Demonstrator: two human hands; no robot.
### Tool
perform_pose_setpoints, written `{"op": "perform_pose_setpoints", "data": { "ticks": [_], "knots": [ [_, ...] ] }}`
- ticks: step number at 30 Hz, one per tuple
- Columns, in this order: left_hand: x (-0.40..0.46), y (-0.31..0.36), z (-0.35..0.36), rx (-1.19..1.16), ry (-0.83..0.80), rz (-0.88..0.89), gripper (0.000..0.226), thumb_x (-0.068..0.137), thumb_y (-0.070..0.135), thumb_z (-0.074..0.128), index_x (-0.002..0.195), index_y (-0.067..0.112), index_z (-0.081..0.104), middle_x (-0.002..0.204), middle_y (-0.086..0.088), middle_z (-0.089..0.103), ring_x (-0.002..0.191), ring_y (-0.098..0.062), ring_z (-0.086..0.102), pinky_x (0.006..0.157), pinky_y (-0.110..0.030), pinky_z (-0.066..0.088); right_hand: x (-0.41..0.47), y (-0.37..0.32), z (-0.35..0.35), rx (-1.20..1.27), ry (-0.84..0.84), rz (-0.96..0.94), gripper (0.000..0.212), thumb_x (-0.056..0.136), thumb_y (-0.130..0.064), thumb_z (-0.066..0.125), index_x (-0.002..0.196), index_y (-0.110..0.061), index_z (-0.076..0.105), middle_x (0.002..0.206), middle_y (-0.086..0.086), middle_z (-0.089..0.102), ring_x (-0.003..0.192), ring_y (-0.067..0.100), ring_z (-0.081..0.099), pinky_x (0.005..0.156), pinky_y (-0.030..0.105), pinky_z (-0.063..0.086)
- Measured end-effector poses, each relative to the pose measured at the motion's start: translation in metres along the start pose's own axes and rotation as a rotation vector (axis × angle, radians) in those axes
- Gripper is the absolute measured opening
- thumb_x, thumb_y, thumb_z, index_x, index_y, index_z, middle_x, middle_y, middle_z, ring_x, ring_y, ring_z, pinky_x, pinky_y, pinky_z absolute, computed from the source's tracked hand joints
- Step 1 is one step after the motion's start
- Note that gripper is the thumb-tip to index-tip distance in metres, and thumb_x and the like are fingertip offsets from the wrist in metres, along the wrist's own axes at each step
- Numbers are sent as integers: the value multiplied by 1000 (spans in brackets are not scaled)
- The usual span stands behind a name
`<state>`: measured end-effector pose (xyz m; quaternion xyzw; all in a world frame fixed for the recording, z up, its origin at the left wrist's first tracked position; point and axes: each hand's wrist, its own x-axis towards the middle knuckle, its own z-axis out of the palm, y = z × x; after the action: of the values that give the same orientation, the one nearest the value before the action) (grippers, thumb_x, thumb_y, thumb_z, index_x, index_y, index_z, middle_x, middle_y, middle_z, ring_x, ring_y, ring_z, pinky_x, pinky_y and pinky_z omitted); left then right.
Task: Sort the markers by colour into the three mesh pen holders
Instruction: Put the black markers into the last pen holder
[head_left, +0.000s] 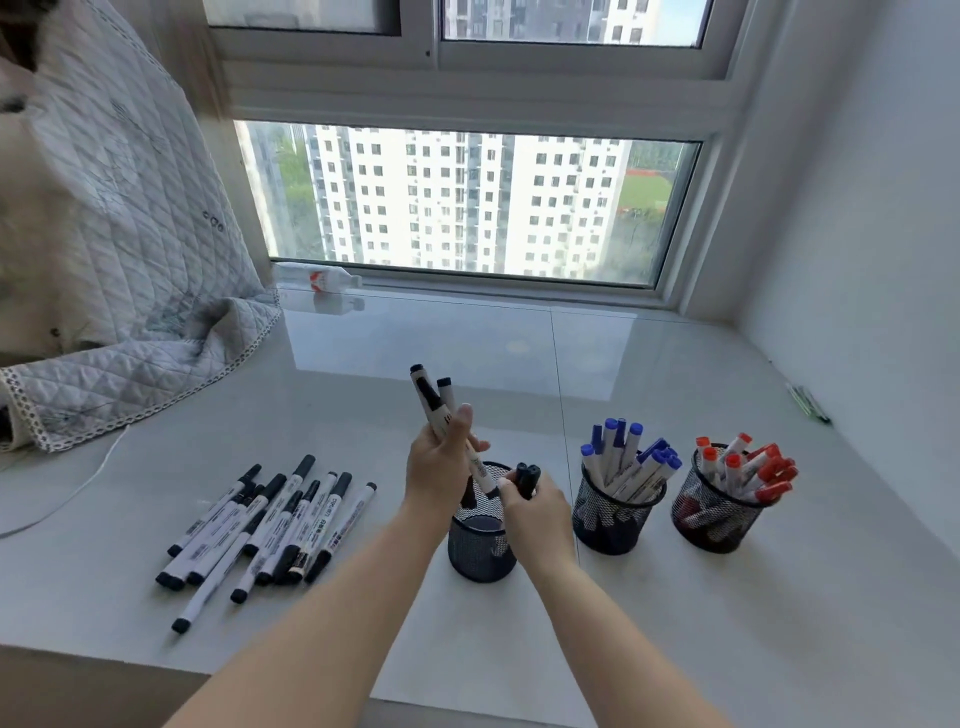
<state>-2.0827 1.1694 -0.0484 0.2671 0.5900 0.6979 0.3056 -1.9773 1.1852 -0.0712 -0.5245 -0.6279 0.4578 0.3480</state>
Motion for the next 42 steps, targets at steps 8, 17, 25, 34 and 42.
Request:
{"op": "perform_pose_setpoints", "data": {
  "ticks": [8,17,25,34,42],
  "knots": [
    [-13,-33,-3,191,26,26,23,88,34,58,85,12,56,56,6,56,38,2,51,39,-8,37,8,0,-10,84,46,27,9,87,-21,54,80,-16,59,70,-5,60,66,7,54,54,19,38],
    [-20,-43,-5,-58,-51,-106,25,83,36,62,98,16,60,72,13,66,76,-15,60,72,-31,50,9,1,-9,-12,44,-108,17,94,-24,46,85,-17,58,70,-6,58,63,5,52,50,11,39],
    [-20,-41,-16,421,-44,136,64,75,31,73,121,46,31,70,5,52,55,-4,48,55,-18,43,8,3,-16,-206,-28,-226,9,92,-18,49,94,-14,56,82,0,61,74,18,56,64,28,41],
    [-17,-37,-18,718,-119,317,38,92,32,50,128,43,43,102,7,47,87,-11,54,73,-24,39,10,-2,-19,-276,-50,-203,11,92,-22,47,98,-15,54,94,3,61,90,21,57,75,32,45],
    [-28,-36,-56,645,5,343,36,93,35,47,128,37,40,113,11,46,102,-5,51,81,-24,38,-23,-18,9,-548,299,-772,24,71,-12,61,95,-11,61,107,6,60,106,23,45,81,37,44]
  ]
}}
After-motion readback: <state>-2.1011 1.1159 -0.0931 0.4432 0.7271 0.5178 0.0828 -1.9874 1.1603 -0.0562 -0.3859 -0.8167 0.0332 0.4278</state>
